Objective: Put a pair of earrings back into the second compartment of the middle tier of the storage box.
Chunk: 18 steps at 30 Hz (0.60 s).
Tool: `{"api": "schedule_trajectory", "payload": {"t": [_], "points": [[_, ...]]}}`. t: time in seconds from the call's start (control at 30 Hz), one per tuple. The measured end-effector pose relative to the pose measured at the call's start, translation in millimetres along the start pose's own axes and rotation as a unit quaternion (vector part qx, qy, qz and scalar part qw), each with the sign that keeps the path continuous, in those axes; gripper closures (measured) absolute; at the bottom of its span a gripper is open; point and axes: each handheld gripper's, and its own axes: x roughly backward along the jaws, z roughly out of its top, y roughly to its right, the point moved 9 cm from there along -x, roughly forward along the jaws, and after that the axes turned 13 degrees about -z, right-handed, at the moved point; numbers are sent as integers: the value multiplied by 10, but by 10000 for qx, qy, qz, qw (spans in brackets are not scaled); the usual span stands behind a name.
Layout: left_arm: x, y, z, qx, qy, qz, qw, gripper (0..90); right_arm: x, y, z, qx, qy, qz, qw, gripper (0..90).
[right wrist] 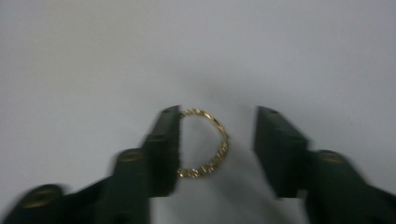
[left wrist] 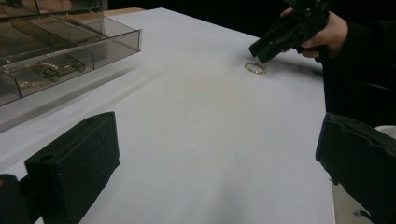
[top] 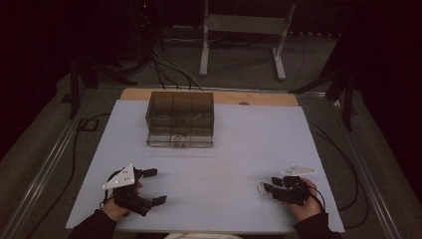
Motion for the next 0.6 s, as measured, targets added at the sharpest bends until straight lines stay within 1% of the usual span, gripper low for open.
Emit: {"api": "schedule_trajectory", "payload": {"t": [0.13, 0.17, 0.2, 0.23, 0.27, 0.3, 0.37, 0.47, 0.57, 0.6], "points": [[1, -1, -7, 15, -13, -3, 10000, 6, -27, -13, -48, -28, -162, -12, 9999, 672], [1, -1, -4, 25, -3, -5, 10000, 6, -36, -18, -59, 29, -201, -64, 9998, 704], [2, -2, 1, 15, 6, -5, 10000, 6, -41, -23, -65, 68, -219, -95, 9997, 718], [2, 0, 3, 5, 11, -6, 10000, 6, -46, -28, -63, 133, -214, -173, 9995, 740], [-1, 2, -2, 9, 0, -8, 10000, 5, -45, -27, -64, 184, -230, -221, 9993, 770], [-3, 0, -7, 8, -15, -5, 10000, 5, -49, -18, -64, 241, -247, -316, 9989, 812], [-2, 0, -6, 17, -12, -14, 10000, 6, -53, -10, -64, 306, -255, -398, 9984, 848], [1, -1, 0, 30, 22, -23, 10000, 6, -55, -13, -61, 363, -267, -443, 9980, 859], [2, -3, 0, 40, 25, -21, 10000, 6, -53, -2, -62, 270, -259, -378, 9986, 865], [3, -2, 7, 16, 32, -13, 10000, 5, -52, 0, -61, 241, -254, -368, 9987, 865]]}}
